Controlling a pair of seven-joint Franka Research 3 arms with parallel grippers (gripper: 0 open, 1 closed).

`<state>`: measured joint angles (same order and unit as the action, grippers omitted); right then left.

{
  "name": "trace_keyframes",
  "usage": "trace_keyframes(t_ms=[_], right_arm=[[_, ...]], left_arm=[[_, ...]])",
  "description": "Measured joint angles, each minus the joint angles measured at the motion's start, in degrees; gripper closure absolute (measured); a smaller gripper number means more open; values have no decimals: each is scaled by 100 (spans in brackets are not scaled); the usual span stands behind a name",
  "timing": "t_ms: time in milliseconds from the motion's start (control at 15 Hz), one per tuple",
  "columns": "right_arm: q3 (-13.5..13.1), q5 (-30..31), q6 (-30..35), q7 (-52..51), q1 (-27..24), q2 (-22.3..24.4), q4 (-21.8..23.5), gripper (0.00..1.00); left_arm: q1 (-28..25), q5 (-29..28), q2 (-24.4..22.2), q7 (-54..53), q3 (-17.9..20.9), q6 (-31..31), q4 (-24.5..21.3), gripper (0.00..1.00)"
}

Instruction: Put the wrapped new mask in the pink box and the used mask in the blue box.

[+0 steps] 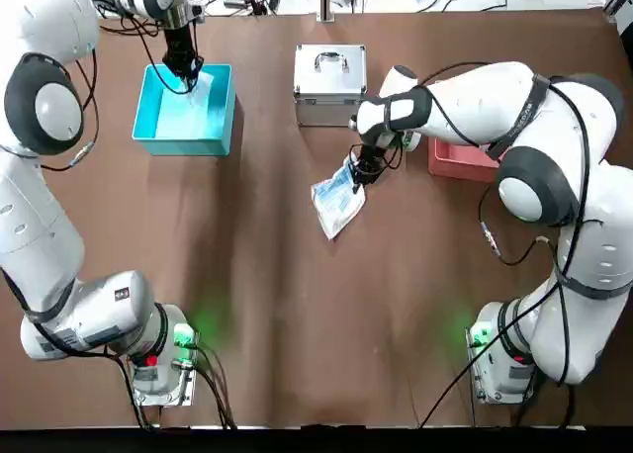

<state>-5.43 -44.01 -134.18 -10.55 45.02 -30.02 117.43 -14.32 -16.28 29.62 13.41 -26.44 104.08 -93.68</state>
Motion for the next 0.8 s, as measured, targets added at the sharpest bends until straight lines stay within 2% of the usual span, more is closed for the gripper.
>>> trace_keyframes(t_ms=[200, 467, 600, 800], right_arm=[[-242, 16, 755, -18, -58, -1, -7, 87], [-818, 43, 2047, -94, -76, -2, -130, 87], [-1189, 62, 2728, -110, -79, 21, -356, 87], [-1873, 132, 3803, -112, -85, 209, -726, 87]], left_arm=[[-182, -201, 326, -73, 3, 147, 6, 96], [-219, -240, 636, -81, 32, 345, 9, 95], [-219, -240, 714, -81, 42, 378, 9, 80], [-218, -241, 721, -81, 41, 380, 63, 52]])
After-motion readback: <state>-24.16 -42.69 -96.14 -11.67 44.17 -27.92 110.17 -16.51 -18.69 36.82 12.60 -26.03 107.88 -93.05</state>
